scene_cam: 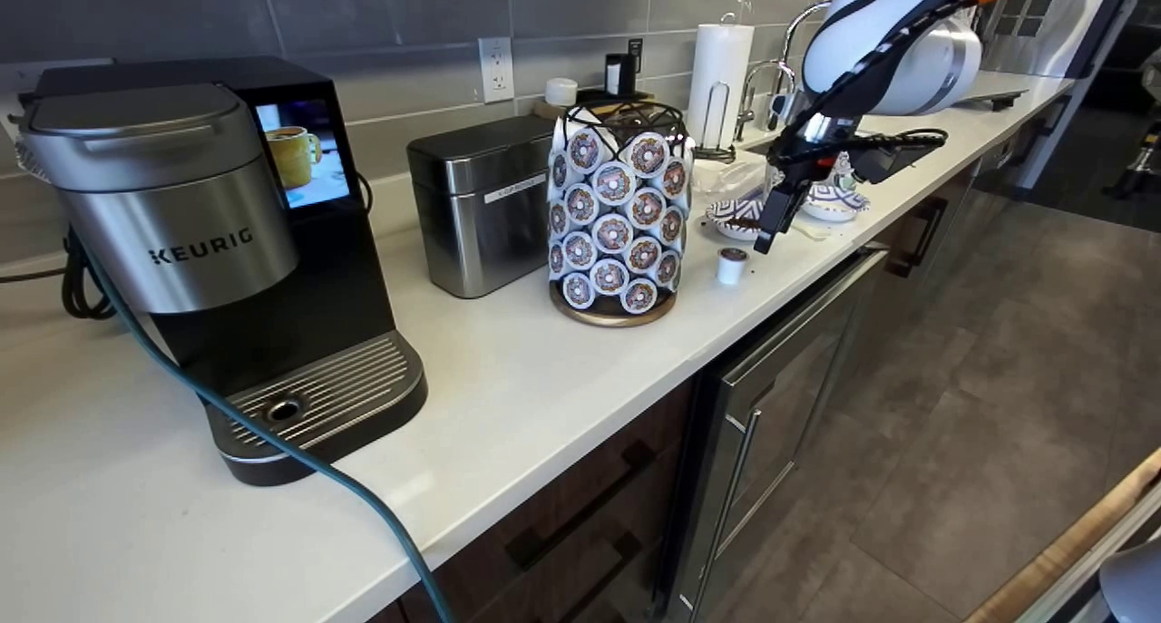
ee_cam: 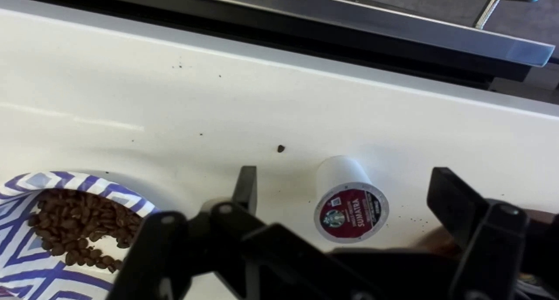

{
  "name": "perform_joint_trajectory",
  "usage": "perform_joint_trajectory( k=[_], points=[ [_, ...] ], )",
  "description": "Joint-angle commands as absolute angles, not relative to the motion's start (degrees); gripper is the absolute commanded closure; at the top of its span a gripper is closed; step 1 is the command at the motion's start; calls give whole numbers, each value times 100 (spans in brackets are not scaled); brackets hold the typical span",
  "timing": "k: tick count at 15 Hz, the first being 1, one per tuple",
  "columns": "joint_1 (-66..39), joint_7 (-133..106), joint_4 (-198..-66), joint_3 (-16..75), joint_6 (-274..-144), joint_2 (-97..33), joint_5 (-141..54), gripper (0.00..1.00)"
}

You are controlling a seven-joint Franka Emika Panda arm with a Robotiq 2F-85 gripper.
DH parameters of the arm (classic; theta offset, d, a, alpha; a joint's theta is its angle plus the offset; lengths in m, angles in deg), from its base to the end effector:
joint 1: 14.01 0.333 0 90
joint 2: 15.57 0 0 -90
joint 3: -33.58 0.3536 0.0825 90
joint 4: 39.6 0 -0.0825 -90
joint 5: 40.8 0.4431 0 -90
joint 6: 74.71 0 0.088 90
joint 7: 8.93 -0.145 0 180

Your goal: Put the coffee pod on the rack

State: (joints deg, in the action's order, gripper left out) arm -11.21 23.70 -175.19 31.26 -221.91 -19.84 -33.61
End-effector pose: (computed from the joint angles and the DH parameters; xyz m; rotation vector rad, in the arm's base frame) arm 0.5631 0.0051 0.2614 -3.0126 -0.7325 -0.2219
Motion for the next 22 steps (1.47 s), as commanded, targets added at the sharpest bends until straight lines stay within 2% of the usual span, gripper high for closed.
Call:
perform_joint_trajectory(
  k=[1, 11, 14, 19, 22],
  points=[
    [-1279, 2215, -17286, 3337, -22303, -2321, -3331, 0],
    [-1452, 1941, -16964, 3634, -22339, -2737, -3303, 4],
    [-1482, 1896, -16902, 3689, -22343, -2825, -3306, 15],
    [-1515, 1872, -16834, 3770, -22338, -2917, -3308, 8],
    [-1525, 1863, -16806, 3796, -22342, -2945, -3314, 13]
  ],
)
